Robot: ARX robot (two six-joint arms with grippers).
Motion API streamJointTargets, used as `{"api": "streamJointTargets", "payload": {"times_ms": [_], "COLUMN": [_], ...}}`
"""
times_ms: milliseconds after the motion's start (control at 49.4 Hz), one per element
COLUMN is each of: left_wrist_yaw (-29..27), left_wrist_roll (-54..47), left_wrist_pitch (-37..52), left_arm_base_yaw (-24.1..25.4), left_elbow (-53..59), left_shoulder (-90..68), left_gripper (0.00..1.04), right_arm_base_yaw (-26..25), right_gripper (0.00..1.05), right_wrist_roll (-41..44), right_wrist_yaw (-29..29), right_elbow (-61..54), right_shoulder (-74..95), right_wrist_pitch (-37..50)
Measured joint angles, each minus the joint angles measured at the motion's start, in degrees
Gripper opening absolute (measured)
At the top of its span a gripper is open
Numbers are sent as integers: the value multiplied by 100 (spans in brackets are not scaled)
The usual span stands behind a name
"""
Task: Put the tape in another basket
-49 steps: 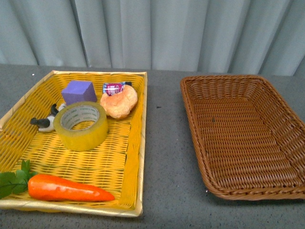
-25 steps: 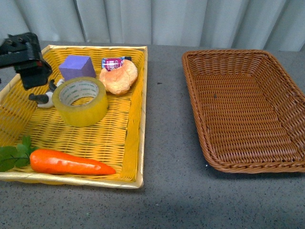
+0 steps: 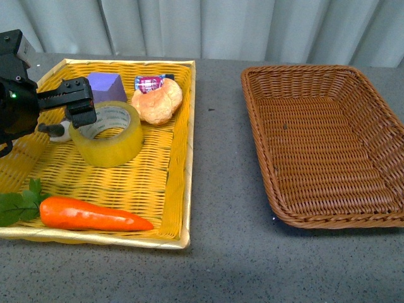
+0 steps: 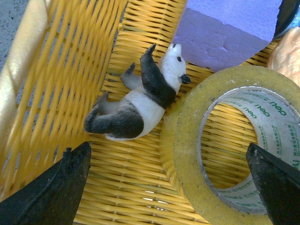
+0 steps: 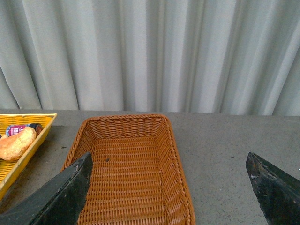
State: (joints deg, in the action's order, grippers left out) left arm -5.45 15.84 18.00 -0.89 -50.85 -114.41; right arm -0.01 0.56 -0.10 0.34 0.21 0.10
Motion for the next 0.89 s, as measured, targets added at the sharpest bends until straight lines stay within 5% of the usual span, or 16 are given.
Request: {"api": "streamJointTargets", "payload": {"times_ms": [385, 749, 891], "left_wrist_yaw": [-203, -350, -339], "left_wrist_roll": [-37, -107, -74], "left_wrist_pitch": [-39, -160, -162], "left_arm_base_yaw": [-138, -212, -212], "left_elbow": [-146, -264, -295], "left_shoulder": [-247, -372, -376], "left_gripper": [98, 24, 14], "right_arm_base_yaw": [0, 0, 0], "right_gripper": [96, 96, 96], "right_wrist_roll": [0, 0, 0], "right_wrist_yaw": [2, 0, 2], "right_elbow": [0, 0, 0], "right_shoulder": [0, 0, 0], "right_wrist_pitch": [0, 0, 0]}}
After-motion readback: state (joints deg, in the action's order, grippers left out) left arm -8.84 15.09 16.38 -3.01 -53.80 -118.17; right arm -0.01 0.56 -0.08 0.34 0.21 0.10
